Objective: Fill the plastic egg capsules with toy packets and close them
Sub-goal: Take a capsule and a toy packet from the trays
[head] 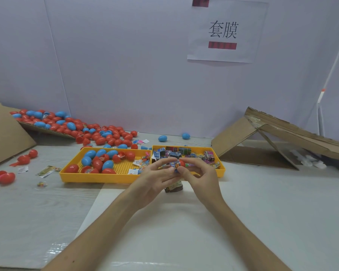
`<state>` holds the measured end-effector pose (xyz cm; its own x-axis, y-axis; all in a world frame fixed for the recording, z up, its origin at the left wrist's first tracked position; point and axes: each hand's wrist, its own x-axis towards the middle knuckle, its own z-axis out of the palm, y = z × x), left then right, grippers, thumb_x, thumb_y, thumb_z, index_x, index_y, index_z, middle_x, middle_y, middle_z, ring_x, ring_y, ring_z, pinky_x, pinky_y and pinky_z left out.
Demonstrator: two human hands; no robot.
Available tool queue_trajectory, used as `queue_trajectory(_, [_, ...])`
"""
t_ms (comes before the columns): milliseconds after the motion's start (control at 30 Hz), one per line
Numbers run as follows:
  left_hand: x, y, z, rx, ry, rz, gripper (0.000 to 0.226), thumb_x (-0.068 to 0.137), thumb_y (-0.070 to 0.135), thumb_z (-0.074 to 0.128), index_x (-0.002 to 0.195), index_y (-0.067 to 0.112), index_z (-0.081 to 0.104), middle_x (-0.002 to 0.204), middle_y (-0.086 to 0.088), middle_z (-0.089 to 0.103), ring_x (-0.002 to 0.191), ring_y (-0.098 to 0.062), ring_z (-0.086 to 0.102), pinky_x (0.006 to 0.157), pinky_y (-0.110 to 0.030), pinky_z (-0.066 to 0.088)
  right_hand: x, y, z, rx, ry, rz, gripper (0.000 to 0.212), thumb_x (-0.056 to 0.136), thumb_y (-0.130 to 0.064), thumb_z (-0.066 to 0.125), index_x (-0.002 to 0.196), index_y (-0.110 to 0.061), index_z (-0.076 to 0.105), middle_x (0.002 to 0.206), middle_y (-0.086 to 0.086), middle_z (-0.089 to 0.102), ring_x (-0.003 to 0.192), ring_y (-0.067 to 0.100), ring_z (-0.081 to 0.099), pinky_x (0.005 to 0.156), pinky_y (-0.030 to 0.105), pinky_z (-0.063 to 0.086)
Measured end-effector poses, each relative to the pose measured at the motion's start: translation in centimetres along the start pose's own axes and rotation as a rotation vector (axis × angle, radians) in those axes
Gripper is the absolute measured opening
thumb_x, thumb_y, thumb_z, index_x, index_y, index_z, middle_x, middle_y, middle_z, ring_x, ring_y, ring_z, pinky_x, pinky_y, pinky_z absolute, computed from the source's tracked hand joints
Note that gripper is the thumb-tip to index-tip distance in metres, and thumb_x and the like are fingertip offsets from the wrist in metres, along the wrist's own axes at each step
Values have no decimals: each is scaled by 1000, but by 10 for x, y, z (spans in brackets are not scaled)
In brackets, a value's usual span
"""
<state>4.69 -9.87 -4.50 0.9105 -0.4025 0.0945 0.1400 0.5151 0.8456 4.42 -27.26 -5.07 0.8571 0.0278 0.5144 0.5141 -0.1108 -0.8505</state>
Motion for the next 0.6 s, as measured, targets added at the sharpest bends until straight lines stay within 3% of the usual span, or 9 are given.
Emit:
queue_trajectory(133, [-2,1,-1,-14,-16,-20,48,90,14,70,135,2,57,132,-24,64,124,-36,63,96,-35,56,1,0,-2,1,-45,-19,36,83,-14,80,100,-45,76,104,-11,73,96,12,73,80,30,61])
queue_trajectory(300, [-1,-1,1,-2,5,-39,43,86,16,77,125,7,64,126,-23,68,120,-34,66,89,-30,58,2,3,-4,-9,-31,-9,28,83,-14,80,108,-26,77,95,-4,70,91,9,69,75,24,57])
queue_trajectory(467, [0,-1,-1,-14,5,-39,33,86,13,77,117,8,69,127,-25,67,119,-37,66,88,-31,58,1,-2,-2,56,-69,55,21,91,-17,72,107,-29,78,105,0,74,93,18,73,78,32,60])
queue_trajectory(600, [1,-2,-2,28,24,-7,35,82,5,78,117,9,71,120,-20,70,117,-37,67,89,-33,58,1,-7,-1,130,-72,102,19,90,-18,74,98,-34,79,101,0,77,88,18,75,69,25,58])
